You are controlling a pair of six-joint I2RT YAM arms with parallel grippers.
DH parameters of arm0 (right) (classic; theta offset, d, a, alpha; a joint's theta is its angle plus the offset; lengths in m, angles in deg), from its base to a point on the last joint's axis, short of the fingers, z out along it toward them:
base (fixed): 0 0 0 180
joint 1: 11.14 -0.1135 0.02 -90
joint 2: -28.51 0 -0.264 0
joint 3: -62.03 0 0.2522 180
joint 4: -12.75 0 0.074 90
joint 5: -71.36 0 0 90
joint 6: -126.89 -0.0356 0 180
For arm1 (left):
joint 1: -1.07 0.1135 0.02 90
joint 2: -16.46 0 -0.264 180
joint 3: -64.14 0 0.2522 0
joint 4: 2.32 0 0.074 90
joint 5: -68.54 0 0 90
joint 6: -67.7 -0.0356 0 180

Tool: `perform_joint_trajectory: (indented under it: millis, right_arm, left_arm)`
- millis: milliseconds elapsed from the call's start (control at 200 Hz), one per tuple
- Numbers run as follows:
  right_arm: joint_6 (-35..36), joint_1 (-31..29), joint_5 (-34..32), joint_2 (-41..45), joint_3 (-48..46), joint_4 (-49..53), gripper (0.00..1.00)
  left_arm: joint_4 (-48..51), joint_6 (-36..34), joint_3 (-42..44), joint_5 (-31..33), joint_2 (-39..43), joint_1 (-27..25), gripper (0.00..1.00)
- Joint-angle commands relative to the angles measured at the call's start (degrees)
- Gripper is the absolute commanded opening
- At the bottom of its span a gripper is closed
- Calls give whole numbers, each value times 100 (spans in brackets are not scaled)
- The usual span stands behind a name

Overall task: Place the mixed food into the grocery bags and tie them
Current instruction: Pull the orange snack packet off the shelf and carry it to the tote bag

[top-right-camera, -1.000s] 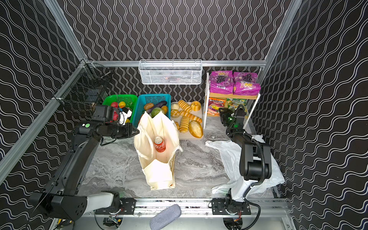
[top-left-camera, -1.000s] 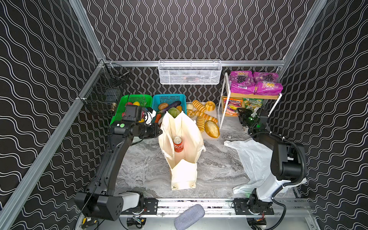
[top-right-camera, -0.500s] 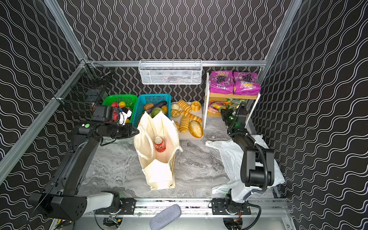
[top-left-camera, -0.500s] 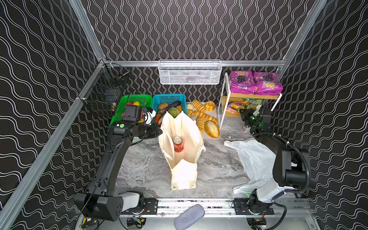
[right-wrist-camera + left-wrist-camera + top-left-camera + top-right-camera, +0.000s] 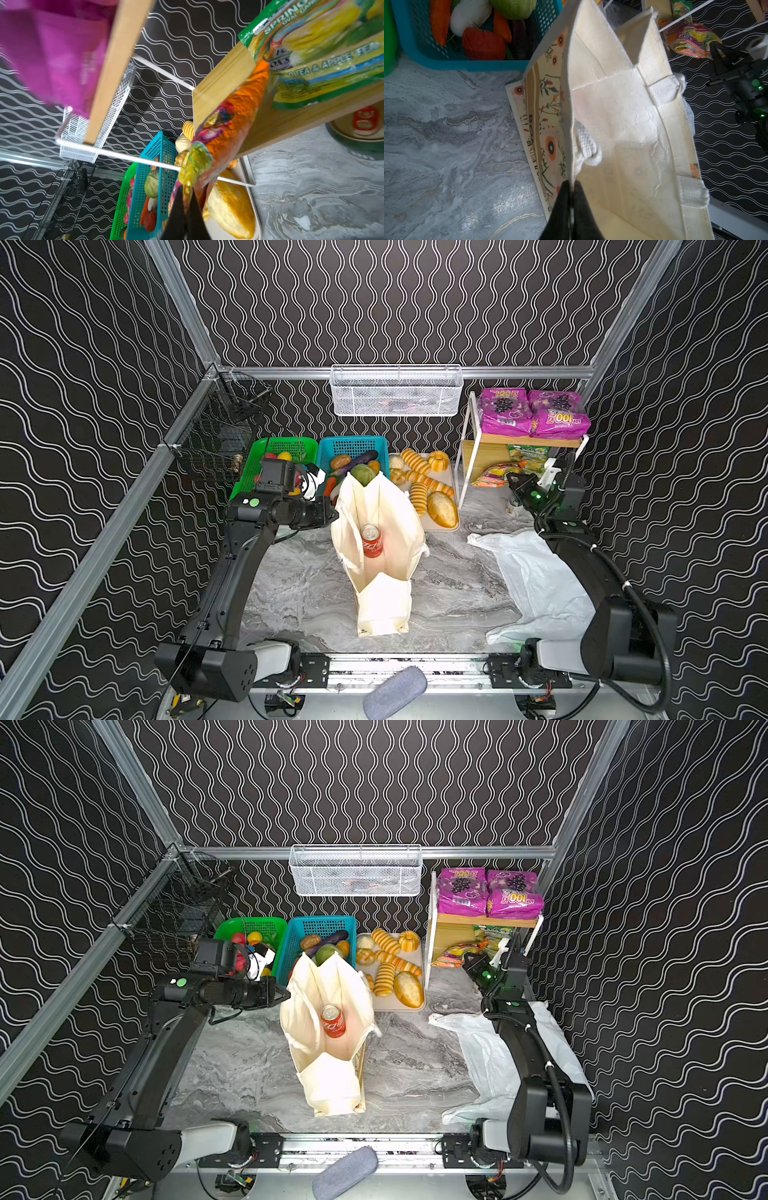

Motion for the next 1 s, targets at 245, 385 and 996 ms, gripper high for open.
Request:
perform_joint_trajectory:
  millis: [245,385,996]
  right_arm:
    - [681,-502,249,1085,441,1114,0]
    - [990,-964,558,1258,1014,1813,0]
    - [2838,-3918,2392,1,3849,4265,0]
  left_arm:
    - [-159,46,-3,-87,25,-1,3]
    - [-171,32,4,-110,33,-6,3]
    - [-293,136,26,-113,79,2,0]
